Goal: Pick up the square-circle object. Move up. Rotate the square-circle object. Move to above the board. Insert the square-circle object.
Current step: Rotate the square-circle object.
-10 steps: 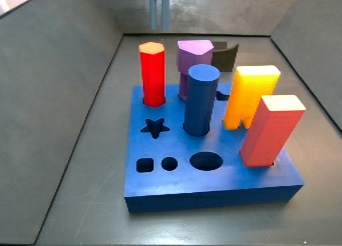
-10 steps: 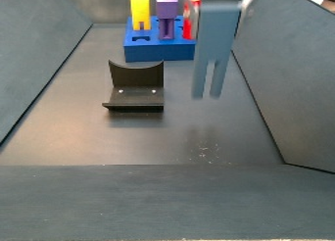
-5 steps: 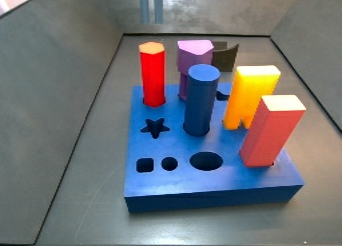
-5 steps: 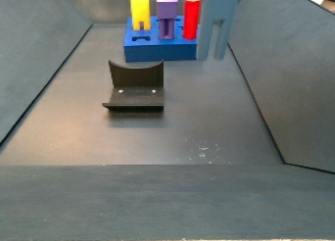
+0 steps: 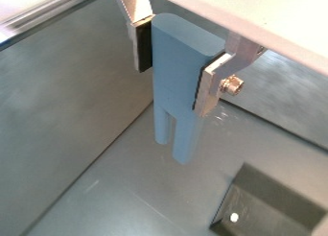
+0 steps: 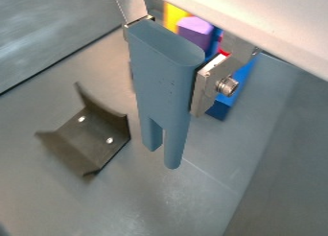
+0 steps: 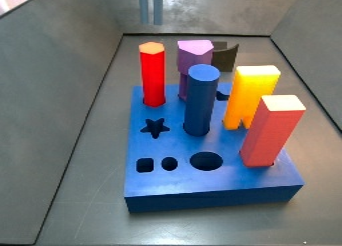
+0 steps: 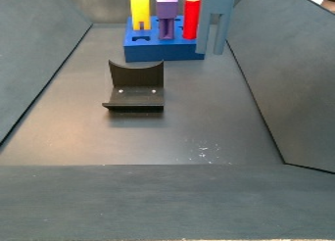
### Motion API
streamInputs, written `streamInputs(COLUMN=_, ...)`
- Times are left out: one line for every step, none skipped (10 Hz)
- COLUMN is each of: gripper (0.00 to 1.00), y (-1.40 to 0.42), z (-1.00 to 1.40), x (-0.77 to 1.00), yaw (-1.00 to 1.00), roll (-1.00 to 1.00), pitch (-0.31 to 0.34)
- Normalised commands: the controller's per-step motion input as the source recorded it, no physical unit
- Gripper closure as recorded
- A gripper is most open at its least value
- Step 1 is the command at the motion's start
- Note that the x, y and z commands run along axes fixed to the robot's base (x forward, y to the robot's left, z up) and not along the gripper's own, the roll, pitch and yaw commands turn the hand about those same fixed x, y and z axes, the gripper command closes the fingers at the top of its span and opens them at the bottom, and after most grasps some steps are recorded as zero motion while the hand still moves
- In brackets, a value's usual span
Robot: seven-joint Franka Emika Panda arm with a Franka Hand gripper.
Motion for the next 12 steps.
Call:
streamInputs(gripper=1.00, y=0.01, z=0.00, x=0.01, yaw=-1.00, roll=0.03, pitch=0.009)
streamInputs(gripper=1.00, y=0.01, z=0.00, x=0.01, yaw=-1.00, roll=0.03, pitch=0.009)
streamInputs(gripper=1.00, y=0.00, z=0.00, x=0.01, yaw=-1.00, roll=0.03, pitch=0.010)
streamInputs(gripper=1.00, y=0.00, z=0.00, x=0.01, yaw=-1.00, roll=0.03, pitch=0.011)
streamInputs(gripper=1.00, y=0.00, z=0.01, x=0.01, yaw=-1.00, roll=0.03, pitch=0.012)
streamInputs(gripper=1.00, y=0.00, z=0.01, x=0.01, yaw=-1.00, roll=0.04, pitch=0.014)
streamInputs(gripper=1.00, y=0.00, z=0.01, x=0.01, yaw=-1.00, roll=0.04, pitch=0.018)
streamInputs(gripper=1.00, y=0.00, z=0.01, x=0.01, yaw=-0.85, roll=0.04, pitch=0.018)
streamInputs(gripper=1.00, y=0.00, z=0.01, x=0.01, yaw=-0.49, roll=0.02, pitch=0.016)
streamInputs(gripper=1.00, y=0.00, z=0.01, x=0.01, yaw=-0.30, roll=0.02, pitch=0.015)
streamInputs(gripper=1.00, y=-0.05, z=0.00, x=-0.01, yaw=-1.00, roll=0.00, pitch=0.002)
streamInputs(gripper=1.00, y=-0.04, z=0.00, x=-0.01, yaw=-1.00, roll=0.00, pitch=0.002)
